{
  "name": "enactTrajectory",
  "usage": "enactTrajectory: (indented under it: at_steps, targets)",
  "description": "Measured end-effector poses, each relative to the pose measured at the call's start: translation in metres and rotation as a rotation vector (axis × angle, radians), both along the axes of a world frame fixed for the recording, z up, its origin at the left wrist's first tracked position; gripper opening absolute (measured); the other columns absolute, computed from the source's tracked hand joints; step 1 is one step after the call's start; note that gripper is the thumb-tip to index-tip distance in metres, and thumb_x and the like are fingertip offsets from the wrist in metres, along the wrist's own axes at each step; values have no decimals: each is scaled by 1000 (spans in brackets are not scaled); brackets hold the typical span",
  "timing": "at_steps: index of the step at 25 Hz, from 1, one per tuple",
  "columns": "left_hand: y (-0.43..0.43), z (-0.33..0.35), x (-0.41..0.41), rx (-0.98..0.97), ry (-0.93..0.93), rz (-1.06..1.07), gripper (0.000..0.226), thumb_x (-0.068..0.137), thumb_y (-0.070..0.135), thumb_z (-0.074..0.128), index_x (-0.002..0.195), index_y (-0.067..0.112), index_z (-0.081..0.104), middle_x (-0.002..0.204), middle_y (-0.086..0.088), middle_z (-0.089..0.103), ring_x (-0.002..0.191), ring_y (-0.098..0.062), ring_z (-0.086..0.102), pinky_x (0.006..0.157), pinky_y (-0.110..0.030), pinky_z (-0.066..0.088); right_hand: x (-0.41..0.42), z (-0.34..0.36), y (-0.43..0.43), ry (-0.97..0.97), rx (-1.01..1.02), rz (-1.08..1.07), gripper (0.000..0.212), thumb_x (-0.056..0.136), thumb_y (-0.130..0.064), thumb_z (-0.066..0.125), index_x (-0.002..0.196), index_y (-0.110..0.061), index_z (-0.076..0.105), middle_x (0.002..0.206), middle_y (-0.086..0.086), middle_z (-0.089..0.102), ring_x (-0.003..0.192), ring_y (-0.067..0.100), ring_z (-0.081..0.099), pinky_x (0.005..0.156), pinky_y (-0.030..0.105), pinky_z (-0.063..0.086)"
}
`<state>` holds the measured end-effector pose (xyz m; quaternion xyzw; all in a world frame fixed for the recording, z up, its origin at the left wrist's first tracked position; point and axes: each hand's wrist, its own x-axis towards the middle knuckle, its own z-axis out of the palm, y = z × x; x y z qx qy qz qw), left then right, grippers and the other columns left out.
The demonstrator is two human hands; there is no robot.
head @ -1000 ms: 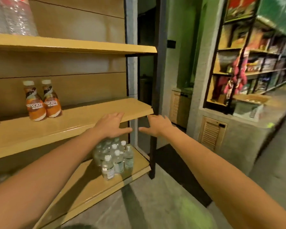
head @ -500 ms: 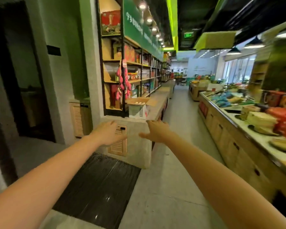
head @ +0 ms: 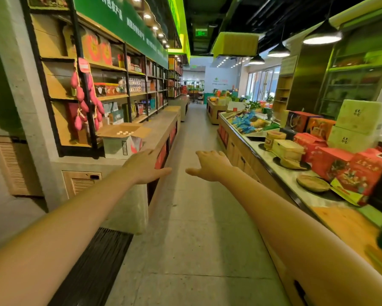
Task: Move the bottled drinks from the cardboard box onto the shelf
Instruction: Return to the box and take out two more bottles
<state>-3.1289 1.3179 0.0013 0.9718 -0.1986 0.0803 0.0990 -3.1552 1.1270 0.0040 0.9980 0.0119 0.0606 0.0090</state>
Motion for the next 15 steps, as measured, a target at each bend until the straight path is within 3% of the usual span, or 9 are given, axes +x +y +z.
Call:
enactTrajectory:
  at_steps: [5, 9, 15]
  targets:
    - [-58, -27, 119, 46, 17, -94, 87, 82, 69, 43, 148, 16, 19, 154, -9, 27, 138, -26, 32, 108, -43, 34, 92, -24, -63, 25, -8, -58, 77, 88, -63, 42, 143, -10, 33, 143, 11, 45, 131, 31, 41, 107, 47, 29]
    - [-101, -24, 235, 55, -23, -150, 83, 86, 64, 43, 148, 13, 21, 153, -11, 29, 137, -27, 32, 110, -41, 31, 197, -21, -107, 8, -17, -116, 77, 88, -63, 43, 142, -10, 33, 145, 9, 43, 133, 30, 40, 110, 49, 26]
    - [-157, -4, 393, 104, -38, -188, 83, 90, 61, 39, 151, 11, 12, 158, -8, 17, 144, -23, 22, 115, -38, 22, 355, -12, -154, -8, 20, -178, 78, 87, -62, 44, 143, -10, 32, 144, 11, 44, 133, 31, 39, 112, 50, 26]
